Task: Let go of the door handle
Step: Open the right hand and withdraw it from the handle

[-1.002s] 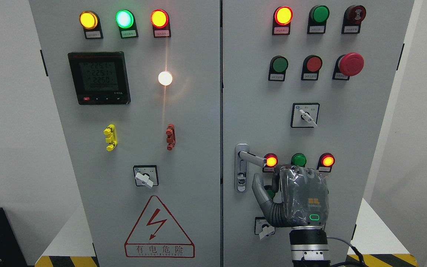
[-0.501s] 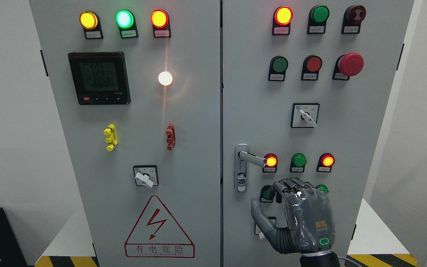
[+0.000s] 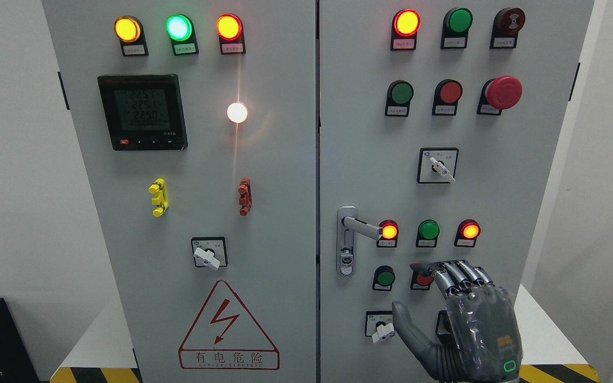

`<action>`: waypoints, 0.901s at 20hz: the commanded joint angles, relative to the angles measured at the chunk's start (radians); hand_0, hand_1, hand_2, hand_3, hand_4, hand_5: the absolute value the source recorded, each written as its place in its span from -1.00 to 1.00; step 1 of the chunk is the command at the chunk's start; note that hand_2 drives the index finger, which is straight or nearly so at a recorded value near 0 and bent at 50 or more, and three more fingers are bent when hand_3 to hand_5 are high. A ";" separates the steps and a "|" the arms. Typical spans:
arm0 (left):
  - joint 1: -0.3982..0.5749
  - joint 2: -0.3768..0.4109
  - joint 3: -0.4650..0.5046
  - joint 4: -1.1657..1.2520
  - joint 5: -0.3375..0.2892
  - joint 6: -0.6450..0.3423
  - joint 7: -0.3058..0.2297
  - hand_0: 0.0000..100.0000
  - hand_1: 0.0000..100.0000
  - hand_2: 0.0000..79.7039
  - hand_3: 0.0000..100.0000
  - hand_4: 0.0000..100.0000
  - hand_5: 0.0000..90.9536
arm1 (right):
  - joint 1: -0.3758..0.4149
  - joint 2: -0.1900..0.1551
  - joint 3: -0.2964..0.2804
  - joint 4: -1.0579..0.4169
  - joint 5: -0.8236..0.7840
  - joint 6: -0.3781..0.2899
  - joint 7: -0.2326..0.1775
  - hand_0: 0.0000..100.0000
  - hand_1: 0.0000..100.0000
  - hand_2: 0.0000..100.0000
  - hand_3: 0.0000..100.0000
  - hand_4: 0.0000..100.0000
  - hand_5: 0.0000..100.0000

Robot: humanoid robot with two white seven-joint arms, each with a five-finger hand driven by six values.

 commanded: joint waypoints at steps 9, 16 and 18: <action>-0.028 0.000 0.000 0.029 0.000 0.000 0.001 -0.76 0.11 -1.00 -1.00 -1.00 -1.00 | 0.023 -0.002 -0.145 -0.044 -0.103 -0.082 0.033 -0.07 -0.67 -1.00 -1.00 -1.00 -1.00; -0.026 0.000 0.000 0.029 0.000 0.000 0.001 -0.76 0.11 -1.00 -1.00 -1.00 -1.00 | 0.030 0.001 -0.128 -0.063 -0.105 -0.082 0.033 -0.12 -0.67 -1.00 -1.00 -1.00 -1.00; -0.028 0.000 0.000 0.029 0.000 0.000 0.001 -0.76 0.11 -1.00 -1.00 -1.00 -1.00 | 0.030 0.001 -0.128 -0.066 -0.103 -0.082 0.033 -0.12 -0.67 -1.00 -0.99 -1.00 -1.00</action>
